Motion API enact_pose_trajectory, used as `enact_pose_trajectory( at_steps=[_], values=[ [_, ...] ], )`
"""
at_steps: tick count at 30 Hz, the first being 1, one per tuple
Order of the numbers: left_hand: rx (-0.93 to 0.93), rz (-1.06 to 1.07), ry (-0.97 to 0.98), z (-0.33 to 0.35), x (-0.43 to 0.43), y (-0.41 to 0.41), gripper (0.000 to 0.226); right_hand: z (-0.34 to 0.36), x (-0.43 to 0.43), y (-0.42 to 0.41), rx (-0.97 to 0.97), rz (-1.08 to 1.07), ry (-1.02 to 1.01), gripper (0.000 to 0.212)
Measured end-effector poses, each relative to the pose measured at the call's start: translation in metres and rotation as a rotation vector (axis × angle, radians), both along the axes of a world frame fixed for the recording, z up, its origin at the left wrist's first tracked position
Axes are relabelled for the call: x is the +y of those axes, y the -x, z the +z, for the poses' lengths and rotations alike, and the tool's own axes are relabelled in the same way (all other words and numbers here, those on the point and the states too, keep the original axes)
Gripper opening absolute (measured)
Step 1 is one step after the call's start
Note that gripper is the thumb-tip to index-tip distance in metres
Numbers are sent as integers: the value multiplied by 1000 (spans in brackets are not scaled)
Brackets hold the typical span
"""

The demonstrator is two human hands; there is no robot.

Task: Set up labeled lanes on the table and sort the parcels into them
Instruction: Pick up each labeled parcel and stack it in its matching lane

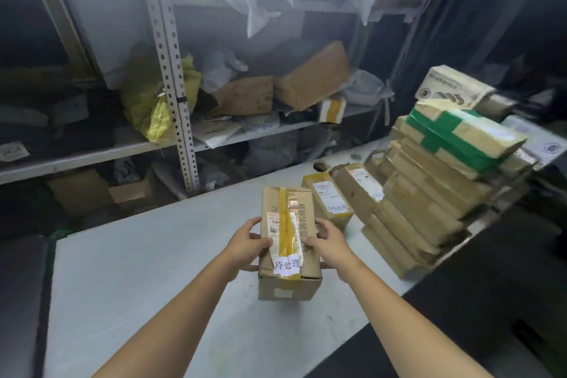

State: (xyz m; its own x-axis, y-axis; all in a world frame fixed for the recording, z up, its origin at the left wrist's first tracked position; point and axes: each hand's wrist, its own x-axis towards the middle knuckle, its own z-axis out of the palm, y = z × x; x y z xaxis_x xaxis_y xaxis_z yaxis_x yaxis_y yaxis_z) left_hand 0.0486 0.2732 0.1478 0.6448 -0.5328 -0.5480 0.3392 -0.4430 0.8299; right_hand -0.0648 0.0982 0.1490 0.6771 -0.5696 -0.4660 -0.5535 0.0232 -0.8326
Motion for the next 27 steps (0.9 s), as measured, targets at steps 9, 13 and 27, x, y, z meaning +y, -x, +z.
enact_pose_trajectory(
  at_steps=[9,13,27],
  values=[
    [1,42,-18,7,-103,124,62,-1,-106,114,-8,44,-36,60],
    [25,86,-14,9,-135,158,64,6,-143,138,35,103,-33,58],
    [98,158,-30,-46,-202,149,65,-22,-215,104,163,283,97,59]
  ],
)
